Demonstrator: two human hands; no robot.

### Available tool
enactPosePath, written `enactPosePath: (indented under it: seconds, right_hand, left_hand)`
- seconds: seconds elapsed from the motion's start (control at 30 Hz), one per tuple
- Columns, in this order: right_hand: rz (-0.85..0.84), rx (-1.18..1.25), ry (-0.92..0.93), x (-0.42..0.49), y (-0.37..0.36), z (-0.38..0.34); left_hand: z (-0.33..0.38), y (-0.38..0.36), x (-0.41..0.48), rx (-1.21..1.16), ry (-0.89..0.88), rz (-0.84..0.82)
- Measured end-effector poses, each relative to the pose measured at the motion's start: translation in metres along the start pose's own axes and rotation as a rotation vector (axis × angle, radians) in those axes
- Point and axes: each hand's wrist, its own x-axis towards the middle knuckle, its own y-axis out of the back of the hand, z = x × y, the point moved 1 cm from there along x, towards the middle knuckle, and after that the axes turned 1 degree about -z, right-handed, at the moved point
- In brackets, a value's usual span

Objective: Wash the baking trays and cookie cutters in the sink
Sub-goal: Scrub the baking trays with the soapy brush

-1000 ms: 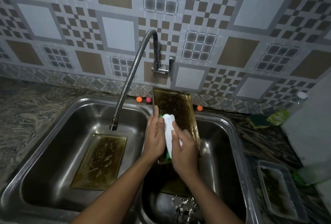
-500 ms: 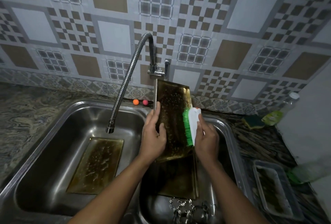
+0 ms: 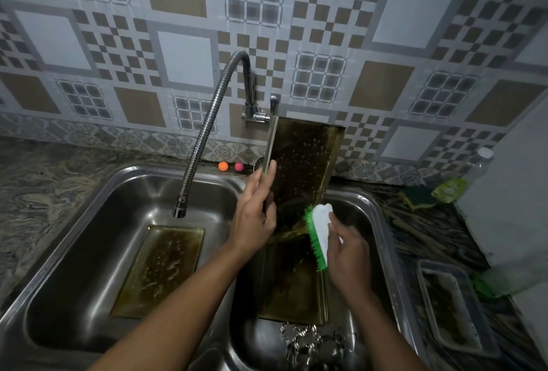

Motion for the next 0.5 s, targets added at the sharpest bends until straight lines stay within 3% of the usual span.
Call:
enactPosePath:
  seconds: [0.13,0.23,0.33,0.4,0.5]
  right_hand:
    - [-0.12,0.003,0.083,-0.011,-0.005,-0.005]
    - [-0.082,0.099,0.092,-0.01,0.004,-0.004]
    - [-0.025,0.0,-0.004,0.001,0.006,0.002]
    - [-0.064,-0.072,0.011,0.001,0.002,0.002]
    - [-0.155,0.029,0.101,-0.007,-0.003,-0.002]
  left_hand:
    - [0.001,-0.006,0.0,0.017,-0.089,-0.015]
    - [-0.005,-0.008,-0.001,0.044,-0.089,-0.044]
    - [-0.006,-0.004,-0.003,0.037,-0.1,-0.022]
    - [-0.003,-0.003,-0.002,0.013,-0.118,-0.012]
    - [0.0,-0.005,-0.003,-0.004,-0.097,-0.009]
